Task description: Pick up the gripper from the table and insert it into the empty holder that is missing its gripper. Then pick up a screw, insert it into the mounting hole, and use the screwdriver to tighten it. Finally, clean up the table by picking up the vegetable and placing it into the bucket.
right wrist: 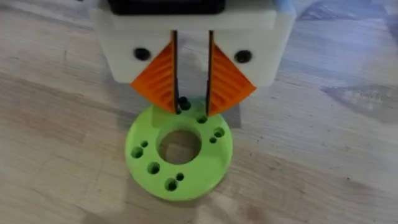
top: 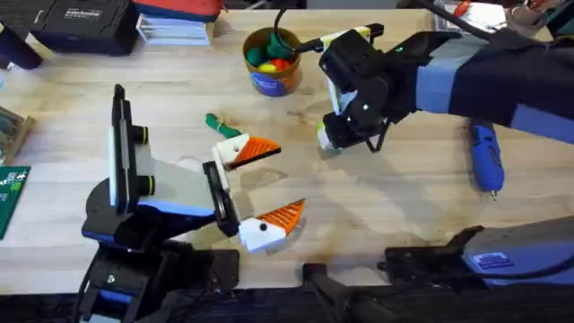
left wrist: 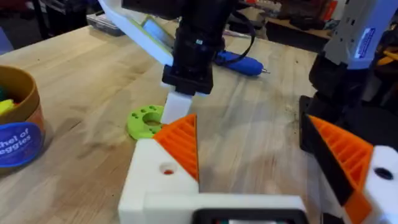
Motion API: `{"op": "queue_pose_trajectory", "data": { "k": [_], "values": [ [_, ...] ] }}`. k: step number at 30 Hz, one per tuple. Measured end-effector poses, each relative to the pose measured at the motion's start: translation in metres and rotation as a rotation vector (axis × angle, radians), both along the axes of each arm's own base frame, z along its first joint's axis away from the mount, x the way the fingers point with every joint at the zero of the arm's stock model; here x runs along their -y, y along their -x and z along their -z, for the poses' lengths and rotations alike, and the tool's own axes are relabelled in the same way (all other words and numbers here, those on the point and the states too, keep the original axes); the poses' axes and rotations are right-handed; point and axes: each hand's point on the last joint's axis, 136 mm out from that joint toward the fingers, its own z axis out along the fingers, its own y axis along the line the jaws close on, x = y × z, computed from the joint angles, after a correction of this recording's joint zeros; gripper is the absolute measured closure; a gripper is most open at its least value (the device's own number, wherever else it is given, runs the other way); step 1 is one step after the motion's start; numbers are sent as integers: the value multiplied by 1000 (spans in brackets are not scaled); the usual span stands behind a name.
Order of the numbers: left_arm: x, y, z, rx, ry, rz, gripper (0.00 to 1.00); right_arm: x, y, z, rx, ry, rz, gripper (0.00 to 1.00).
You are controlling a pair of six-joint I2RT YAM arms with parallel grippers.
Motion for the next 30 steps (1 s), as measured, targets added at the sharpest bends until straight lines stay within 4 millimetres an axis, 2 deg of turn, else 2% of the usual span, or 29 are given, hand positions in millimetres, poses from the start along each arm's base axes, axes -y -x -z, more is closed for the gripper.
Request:
{"op": "queue_pose_trajectory", "data": {
  "k": [2, 4, 5, 20, 26, 30],
  "values": [
    [0, 0, 0, 0, 0, 0, 15, 0, 0, 0, 0, 0, 0, 819],
    [0, 0, 0, 0, 0, 0, 15, 0, 0, 0, 1, 2, -1, 966],
    [0, 0, 0, 0, 0, 0, 15, 1, 0, 0, 2, 3, 0, 989],
    [0, 0, 0, 0, 0, 0, 16, 14, -2, -3, 17, 76, 0, 994],
    [0, 0, 0, 0, 0, 0, 15, 8, -11, -23, 39, 66, -6, 994],
    [0, 0, 0, 0, 0, 0, 15, 3, -19, -46, 70, 46, -8, 994]
  ]
}}
